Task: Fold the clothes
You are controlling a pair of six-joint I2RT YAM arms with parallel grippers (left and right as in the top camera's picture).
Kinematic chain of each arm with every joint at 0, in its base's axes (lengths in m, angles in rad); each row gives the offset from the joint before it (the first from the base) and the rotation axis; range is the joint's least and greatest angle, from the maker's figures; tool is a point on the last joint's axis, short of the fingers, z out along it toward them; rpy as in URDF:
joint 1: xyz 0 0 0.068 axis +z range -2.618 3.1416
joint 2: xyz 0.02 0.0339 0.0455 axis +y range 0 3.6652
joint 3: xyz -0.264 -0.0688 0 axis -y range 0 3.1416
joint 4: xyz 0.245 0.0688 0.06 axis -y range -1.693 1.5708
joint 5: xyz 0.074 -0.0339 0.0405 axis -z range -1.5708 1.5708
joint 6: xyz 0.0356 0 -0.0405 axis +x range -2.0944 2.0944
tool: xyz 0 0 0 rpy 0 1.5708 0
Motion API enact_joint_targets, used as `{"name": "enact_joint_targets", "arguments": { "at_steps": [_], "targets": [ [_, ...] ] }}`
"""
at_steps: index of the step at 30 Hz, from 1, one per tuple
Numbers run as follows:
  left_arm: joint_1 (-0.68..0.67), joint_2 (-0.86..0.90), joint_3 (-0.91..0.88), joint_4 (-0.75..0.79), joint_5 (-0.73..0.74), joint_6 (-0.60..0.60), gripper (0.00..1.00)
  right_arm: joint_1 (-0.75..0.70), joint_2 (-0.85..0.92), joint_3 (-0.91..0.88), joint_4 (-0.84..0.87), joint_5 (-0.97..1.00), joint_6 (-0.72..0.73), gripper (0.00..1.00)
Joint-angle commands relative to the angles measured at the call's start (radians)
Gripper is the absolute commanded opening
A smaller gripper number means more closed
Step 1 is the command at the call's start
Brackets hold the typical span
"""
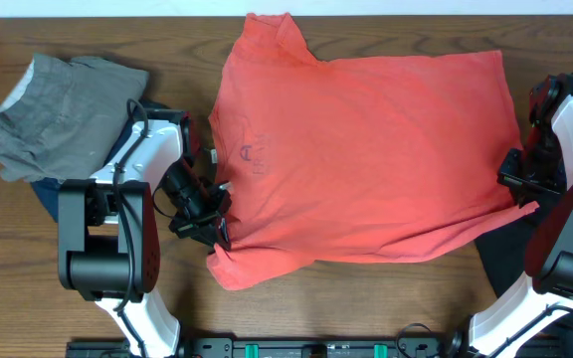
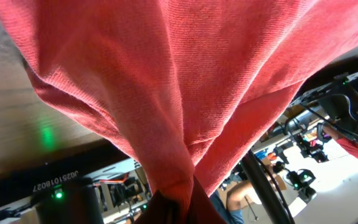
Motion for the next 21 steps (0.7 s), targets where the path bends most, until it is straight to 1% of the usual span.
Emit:
{"name": "enact_joint_targets", "arguments": {
  "at_steps": [1,7,12,17,19,21],
  "targets": [
    [0.005,-0.035,0.023,-0.002,-0.013,0.002,0.06,-0.006,-0.021,-0.005,0.011,0.024,0.016,0.01],
    [0.005,-0.067,0.035,0.000,-0.013,0.001,0.06,-0.007,-0.021,-0.005,0.020,0.018,0.016,0.01],
    [0.014,-0.095,0.039,0.082,-0.003,-0.073,0.06,-0.006,-0.021,-0.005,0.053,0.017,0.016,0.01],
    [0.066,-0.101,0.071,0.148,0.130,-0.074,0.06,-0.008,-0.021,-0.005,0.149,-0.014,0.013,0.01],
    [0.103,-0.101,0.079,0.185,0.229,-0.074,0.06,-0.008,-0.021,-0.005,0.193,-0.037,0.011,0.01],
    [0.144,-0.101,0.079,0.243,0.364,-0.074,0.06,-0.008,-0.021,-0.005,0.240,-0.056,0.011,0.01]
  ]
}}
